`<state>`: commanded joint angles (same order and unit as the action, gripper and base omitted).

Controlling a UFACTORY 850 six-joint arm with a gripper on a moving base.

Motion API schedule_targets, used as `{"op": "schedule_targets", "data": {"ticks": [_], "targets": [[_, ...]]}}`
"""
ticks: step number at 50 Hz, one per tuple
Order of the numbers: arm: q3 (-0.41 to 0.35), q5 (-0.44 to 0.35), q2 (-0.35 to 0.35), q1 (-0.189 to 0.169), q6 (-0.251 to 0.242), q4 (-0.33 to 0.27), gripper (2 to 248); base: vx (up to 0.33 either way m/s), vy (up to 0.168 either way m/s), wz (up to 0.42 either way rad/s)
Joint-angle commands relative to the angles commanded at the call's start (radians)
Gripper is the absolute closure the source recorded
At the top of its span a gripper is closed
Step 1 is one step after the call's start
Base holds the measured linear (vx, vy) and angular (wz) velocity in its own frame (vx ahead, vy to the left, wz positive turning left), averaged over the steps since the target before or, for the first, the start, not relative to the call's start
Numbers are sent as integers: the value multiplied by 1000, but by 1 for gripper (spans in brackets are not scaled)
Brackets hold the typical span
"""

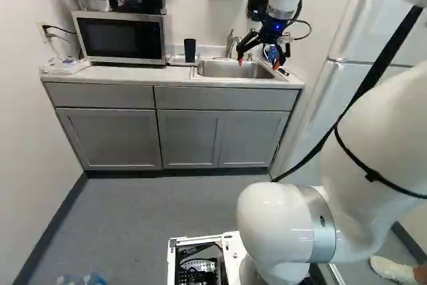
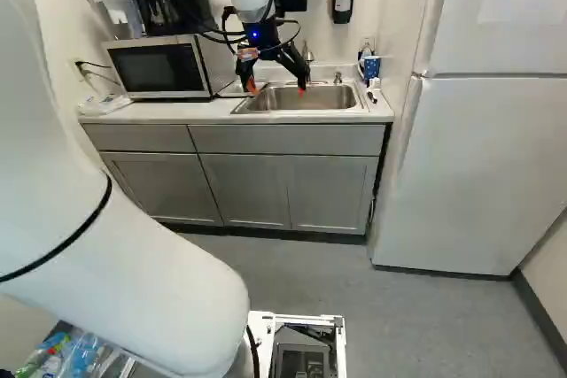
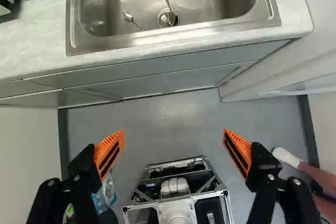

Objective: Rinse the cup and place it in the tray

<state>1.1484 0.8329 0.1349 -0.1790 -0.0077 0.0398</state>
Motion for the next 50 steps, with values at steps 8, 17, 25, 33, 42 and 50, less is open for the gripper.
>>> {"op": "schedule_targets", "data": {"ticks": [8, 17, 25, 33, 42, 50], "targets": [[0, -1, 0, 0, 0, 0, 3, 0, 0, 0], [-6, -9, 1, 1, 0, 0, 3, 0, 0, 0], [-15, -24, 2, 2, 0, -1, 3, 0, 0, 0], [-28, -46, 4, 5, 0, -1, 3, 0, 0, 0], [-50, -80, 7, 8, 0, -2, 3, 0, 0, 0], [-73, -117, 10, 12, 1, -3, 3, 0, 0, 0]]}}
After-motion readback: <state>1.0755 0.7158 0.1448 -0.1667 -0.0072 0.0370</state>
